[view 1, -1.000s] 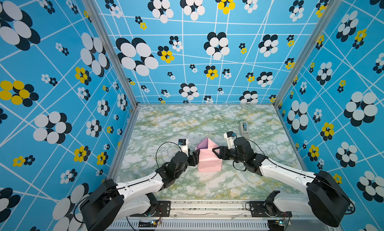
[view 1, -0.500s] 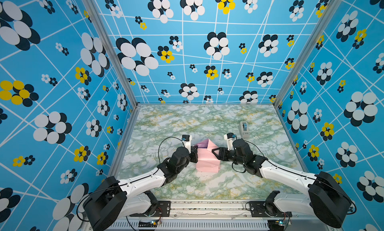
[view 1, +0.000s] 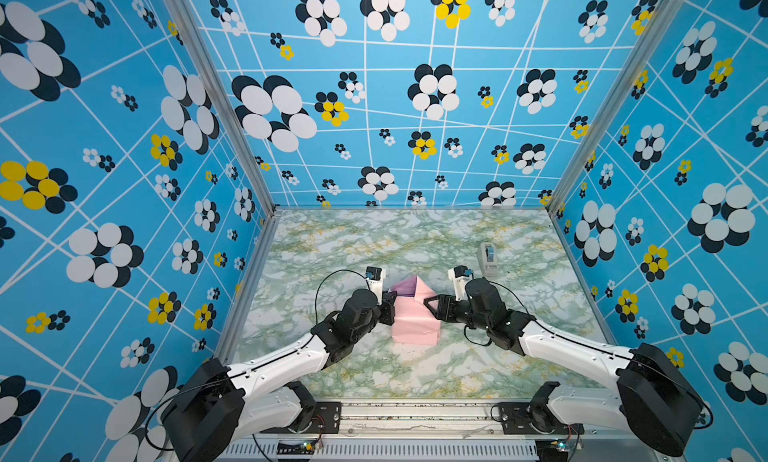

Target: Wrap the gift box in paper

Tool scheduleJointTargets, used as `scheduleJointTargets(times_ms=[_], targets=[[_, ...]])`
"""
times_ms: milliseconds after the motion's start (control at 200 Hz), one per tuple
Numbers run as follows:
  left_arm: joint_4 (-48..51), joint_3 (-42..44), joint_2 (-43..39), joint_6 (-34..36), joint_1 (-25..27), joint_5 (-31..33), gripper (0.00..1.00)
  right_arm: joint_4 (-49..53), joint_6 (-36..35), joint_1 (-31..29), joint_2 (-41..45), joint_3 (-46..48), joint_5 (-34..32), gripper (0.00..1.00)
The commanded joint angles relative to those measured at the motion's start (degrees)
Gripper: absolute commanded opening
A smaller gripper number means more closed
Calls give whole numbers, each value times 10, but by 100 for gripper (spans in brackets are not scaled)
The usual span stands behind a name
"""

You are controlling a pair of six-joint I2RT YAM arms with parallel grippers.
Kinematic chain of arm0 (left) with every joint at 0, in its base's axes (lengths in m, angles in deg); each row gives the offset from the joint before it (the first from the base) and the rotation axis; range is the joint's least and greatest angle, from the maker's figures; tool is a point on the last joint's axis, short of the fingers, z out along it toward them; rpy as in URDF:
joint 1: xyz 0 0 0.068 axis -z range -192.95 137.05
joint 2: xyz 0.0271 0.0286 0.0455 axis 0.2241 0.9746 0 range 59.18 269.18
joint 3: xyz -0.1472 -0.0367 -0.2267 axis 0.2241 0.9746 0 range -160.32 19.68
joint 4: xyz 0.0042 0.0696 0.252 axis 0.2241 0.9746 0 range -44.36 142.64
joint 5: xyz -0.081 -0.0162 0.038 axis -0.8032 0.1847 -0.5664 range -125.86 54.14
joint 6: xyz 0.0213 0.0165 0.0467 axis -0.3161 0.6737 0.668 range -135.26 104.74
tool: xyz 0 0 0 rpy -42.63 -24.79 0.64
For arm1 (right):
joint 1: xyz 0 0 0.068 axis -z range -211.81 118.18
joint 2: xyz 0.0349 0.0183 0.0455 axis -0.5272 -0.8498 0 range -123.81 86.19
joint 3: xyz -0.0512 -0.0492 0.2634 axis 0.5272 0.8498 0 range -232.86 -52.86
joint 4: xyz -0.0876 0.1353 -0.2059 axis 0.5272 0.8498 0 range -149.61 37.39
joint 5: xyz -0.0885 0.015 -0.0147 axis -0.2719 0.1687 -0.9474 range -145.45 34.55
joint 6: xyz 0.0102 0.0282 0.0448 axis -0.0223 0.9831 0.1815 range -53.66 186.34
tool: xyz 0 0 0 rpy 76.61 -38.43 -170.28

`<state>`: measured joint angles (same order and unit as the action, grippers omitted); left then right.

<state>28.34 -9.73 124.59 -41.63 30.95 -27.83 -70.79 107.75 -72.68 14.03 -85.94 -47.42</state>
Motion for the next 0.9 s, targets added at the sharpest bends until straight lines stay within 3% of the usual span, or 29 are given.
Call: scheduleJointTargets(times_ms=[0,135,190,245,335,565,895], targets=[[16,-23,-13,14,-14,-18,0,94,-4,-6,-17,33,-18,59],[42,-41,-27,18,-25,-34,0,93,-5,-5,-18,36,-17,59],[65,-44,-40,12,-28,-34,28,93,-5,-5,-21,34,-15,59],[89,-43,-63,4,-32,-33,47,92,-5,-5,-21,33,-14,59],[129,-28,-116,-17,-34,-7,59,92,-6,-5,-19,30,-14,59],[210,32,-235,-70,-37,67,61,92,-11,-6,-26,23,-5,59],[112,47,-123,-91,-37,2,60,93,-12,-6,-25,24,-5,60]])
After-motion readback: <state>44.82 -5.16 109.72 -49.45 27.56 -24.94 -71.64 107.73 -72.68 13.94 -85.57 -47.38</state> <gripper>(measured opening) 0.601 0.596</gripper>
